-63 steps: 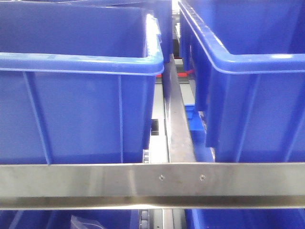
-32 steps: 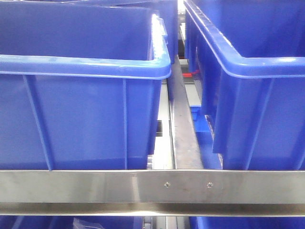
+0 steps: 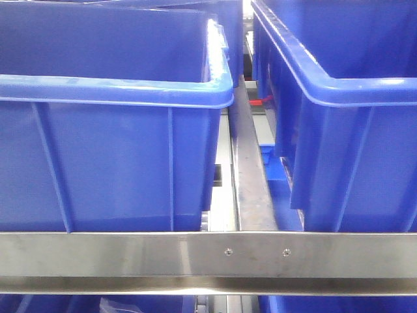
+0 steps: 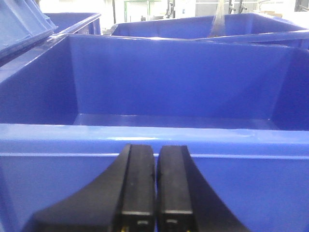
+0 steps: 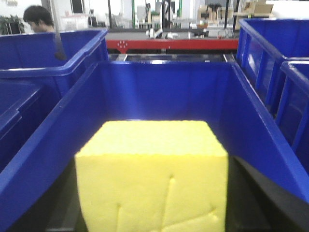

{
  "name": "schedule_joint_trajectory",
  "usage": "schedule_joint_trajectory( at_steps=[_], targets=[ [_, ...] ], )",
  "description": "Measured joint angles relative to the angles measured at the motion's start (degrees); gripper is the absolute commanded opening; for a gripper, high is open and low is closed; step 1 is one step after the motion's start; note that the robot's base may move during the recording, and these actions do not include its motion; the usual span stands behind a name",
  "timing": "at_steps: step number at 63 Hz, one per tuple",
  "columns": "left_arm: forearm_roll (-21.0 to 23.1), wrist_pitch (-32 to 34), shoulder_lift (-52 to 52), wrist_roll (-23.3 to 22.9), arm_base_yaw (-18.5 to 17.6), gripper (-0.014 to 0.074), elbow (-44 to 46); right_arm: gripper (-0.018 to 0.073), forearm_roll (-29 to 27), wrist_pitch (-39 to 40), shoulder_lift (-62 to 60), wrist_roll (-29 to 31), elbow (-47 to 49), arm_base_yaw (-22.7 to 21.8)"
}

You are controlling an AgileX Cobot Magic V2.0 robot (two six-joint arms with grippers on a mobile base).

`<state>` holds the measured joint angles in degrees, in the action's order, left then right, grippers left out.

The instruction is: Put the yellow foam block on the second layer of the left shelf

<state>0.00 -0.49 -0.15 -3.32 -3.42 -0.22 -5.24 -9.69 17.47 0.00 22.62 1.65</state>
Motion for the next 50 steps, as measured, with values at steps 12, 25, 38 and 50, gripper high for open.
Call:
schedule_joint_trajectory(
  at_steps=[12,25,38,50],
  targets=[
    [0.0,0.0,0.0,0.0,0.0,0.0124,0.0,0.0487,0.0,4.97,11.84,0.0,2.56,0.0],
    [0.0,0.0,0.0,0.0,0.0,0.0124,0.0,0.0487,0.0,14.04,24.24,0.0,4.77,0.0],
    [0.0,0.0,0.0,0.0,0.0,0.0124,0.0,0.0487,-0.09,18.1,33.33,0.0,6.81,0.0],
    [0.0,0.0,0.0,0.0,0.0,0.0124,0.0,0.054,-0.22,19.03,36.3,0.0,7.64,0.0]
  ],
)
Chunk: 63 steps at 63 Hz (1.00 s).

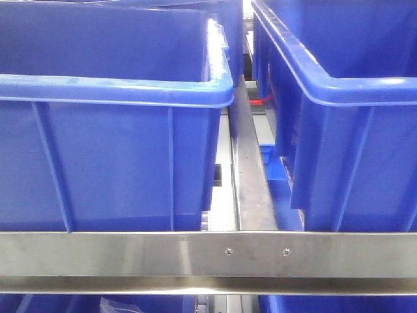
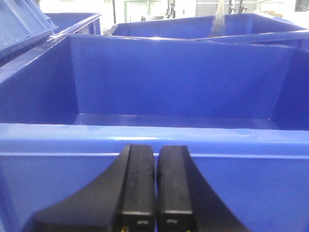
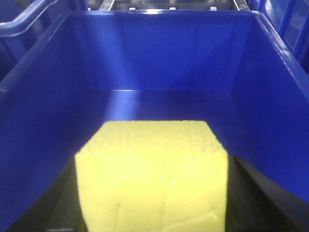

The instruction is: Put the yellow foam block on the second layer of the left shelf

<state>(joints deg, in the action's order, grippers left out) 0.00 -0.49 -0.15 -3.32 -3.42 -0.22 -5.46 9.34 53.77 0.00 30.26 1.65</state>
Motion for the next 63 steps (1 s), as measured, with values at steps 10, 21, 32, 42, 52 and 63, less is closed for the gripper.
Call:
schedule_joint_trajectory(
  at_steps=[10,21,32,42,52,63],
  targets=[
    [0.0,0.0,0.0,0.0,0.0,0.0124,0.0,0.0606,-0.21,0.94,0.44,0.0,0.08,0.0],
    [0.0,0.0,0.0,0.0,0.0,0.0124,0.0,0.0607,-0.2,0.31,0.44,0.0,0.24,0.0],
    [0.0,0.0,0.0,0.0,0.0,0.0124,0.0,0.0606,-0.2,0.27,0.44,0.0,0.34,0.0],
    [0.0,0.0,0.0,0.0,0.0,0.0124,0.0,0.0585,-0.2,0.48,0.44,0.0,0.34,0.0],
    [0.0,0.0,0.0,0.0,0.0,0.0124,0.0,0.0319,-0.2,-0.36,-0.97,0.0,0.34,0.0],
    [0.0,0.0,0.0,0.0,0.0,0.0124,0.0,0.0026,-0.2,0.02,-4.53,0.0,0.34,0.0]
  ],
)
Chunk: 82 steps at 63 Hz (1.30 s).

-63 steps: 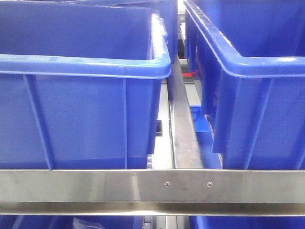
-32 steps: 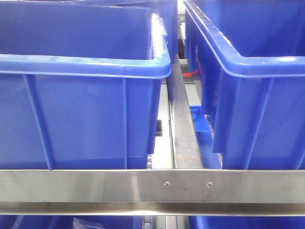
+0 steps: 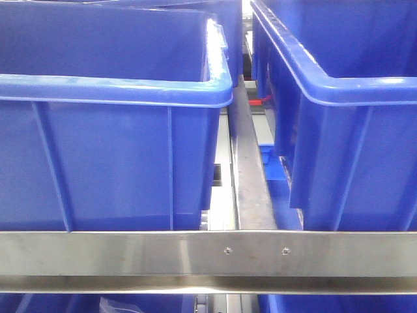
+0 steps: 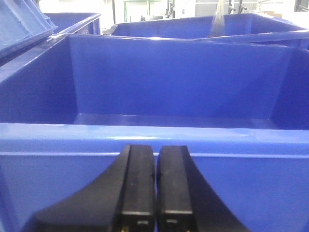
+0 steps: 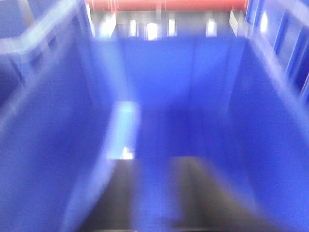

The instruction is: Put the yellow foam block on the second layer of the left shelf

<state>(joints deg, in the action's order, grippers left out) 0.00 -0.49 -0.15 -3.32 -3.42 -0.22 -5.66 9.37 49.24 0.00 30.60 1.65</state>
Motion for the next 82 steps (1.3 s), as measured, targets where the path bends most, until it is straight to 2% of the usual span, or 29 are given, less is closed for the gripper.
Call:
schedule_joint_trajectory(
  at_steps=[15,32,54,82],
  targets=[
    [0.0,0.0,0.0,0.0,0.0,0.0124,0.0,0.0028,0.0,-0.61,-7.21,0.0,-0.85,0.0],
    [0.0,0.0,0.0,0.0,0.0,0.0124,0.0,0.0028,1.74,-1.35,-22.31,0.0,-9.63,0.0],
    [0.0,0.0,0.0,0.0,0.0,0.0124,0.0,0.0028,2.5,-13.59,-38.14,0.0,-14.43,0.0],
    [0.0,0.0,0.0,0.0,0.0,0.0124,0.0,0.0028,2.5,-14.19,-42.99,0.0,-15.91,0.0]
  ],
)
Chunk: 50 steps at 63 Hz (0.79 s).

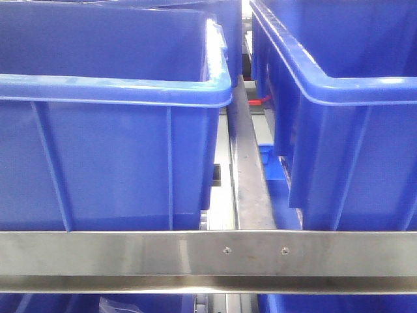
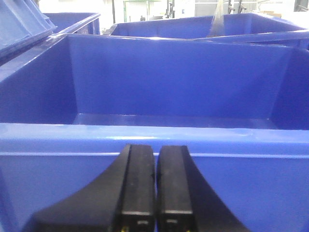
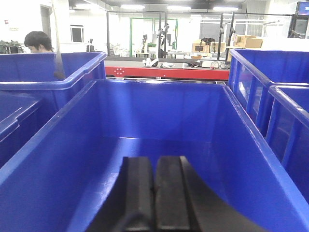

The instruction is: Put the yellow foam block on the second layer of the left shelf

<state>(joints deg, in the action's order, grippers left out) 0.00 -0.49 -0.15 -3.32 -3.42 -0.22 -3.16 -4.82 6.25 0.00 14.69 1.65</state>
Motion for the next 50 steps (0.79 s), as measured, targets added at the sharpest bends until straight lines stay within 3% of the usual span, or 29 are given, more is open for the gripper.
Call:
schedule_joint_trajectory(
  at_steps=[29,50],
  targets=[
    [0.0,0.0,0.0,0.0,0.0,0.0124,0.0,0.0028,0.0,0.27,0.0,0.0,-0.56,0.0],
    [0.0,0.13,0.0,0.0,0.0,0.0124,0.0,0.0028,0.0,2.36,-6.72,0.0,-13.19,0.0]
  ],
)
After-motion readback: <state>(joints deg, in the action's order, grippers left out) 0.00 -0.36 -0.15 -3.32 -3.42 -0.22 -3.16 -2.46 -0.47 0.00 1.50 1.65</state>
